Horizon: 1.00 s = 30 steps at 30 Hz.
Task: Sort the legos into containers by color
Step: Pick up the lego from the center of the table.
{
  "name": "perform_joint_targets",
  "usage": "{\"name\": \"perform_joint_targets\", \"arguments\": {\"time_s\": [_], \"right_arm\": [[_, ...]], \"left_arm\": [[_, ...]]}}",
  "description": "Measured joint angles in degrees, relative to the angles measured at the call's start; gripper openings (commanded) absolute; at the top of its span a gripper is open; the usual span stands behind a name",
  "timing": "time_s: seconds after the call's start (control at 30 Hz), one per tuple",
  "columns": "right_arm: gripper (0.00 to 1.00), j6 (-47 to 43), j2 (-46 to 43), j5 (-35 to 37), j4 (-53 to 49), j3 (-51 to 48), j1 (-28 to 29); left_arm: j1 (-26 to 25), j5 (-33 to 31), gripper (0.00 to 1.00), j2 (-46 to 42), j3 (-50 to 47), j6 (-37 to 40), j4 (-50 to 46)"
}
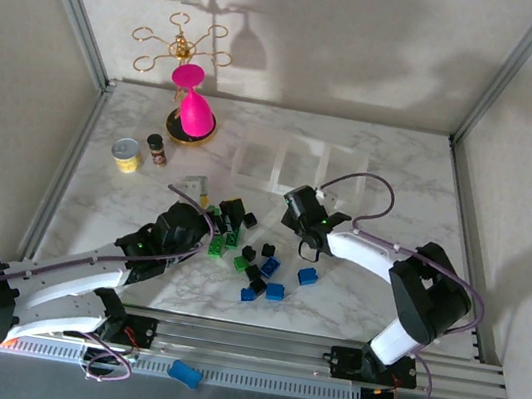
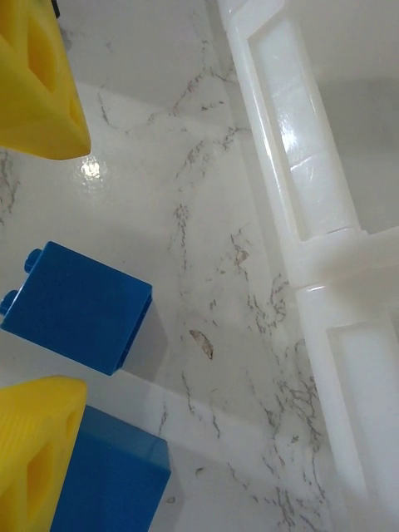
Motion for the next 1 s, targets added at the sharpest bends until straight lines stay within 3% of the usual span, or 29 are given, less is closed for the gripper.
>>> {"name": "perform_joint_targets", "arguments": {"time_s": [0.23, 1.0], "right_arm": [[0.69, 0.5, 3.5, 0.8, 0.0, 1.3, 0.0], [0.51, -2.6, 9.4, 1.8, 0.0, 4.9, 0.8]], "left_arm": [[0.0, -0.9, 0.99, -0.6, 0.0, 0.0, -0.9], [0.0, -3.5, 1.00, -2.3, 0.0, -0.3, -3.2]]}}
